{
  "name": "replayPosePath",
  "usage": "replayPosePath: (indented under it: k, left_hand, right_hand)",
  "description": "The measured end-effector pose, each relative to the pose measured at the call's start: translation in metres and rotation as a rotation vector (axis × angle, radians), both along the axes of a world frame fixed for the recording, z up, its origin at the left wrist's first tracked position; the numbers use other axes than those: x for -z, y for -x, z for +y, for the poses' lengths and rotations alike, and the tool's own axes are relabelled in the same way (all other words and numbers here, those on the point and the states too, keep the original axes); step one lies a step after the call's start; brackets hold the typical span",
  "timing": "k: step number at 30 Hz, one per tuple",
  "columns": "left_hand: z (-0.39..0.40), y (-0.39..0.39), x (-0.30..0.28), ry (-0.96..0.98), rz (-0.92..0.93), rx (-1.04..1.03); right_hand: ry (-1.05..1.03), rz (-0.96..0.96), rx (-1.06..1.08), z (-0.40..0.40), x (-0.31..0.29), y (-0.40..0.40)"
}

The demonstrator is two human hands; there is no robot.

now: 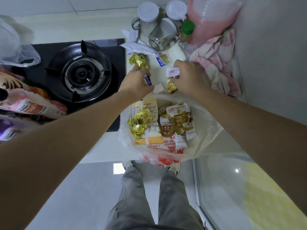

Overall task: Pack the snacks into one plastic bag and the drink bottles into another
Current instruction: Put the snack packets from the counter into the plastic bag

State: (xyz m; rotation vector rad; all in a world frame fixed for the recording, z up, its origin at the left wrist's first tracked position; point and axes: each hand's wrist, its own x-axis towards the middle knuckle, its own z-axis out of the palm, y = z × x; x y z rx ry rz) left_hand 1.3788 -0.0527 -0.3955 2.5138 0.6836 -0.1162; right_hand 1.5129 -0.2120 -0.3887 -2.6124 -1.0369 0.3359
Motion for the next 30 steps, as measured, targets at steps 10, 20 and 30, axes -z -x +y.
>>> replayPosePath:
  k: [10, 20, 30]
  left_hand:
    - [-0.04, 0.053, -0.056, -0.007, -0.102, 0.073]
    - [-0.099, 0.088, -0.058, -0.049, 0.07, 0.237]
    - [-0.104, 0.088, -0.048, -0.168, 0.073, 0.211]
  right_hand:
    - [-0.334, 0.28, 0.139, -0.043, -0.044, 0.042]
    - [-0.099, 0.373, 0.009, -0.099, -0.022, 0.103]
    - [-0.117, 0.159, -0.041, -0.088, -0.03, 0.098]
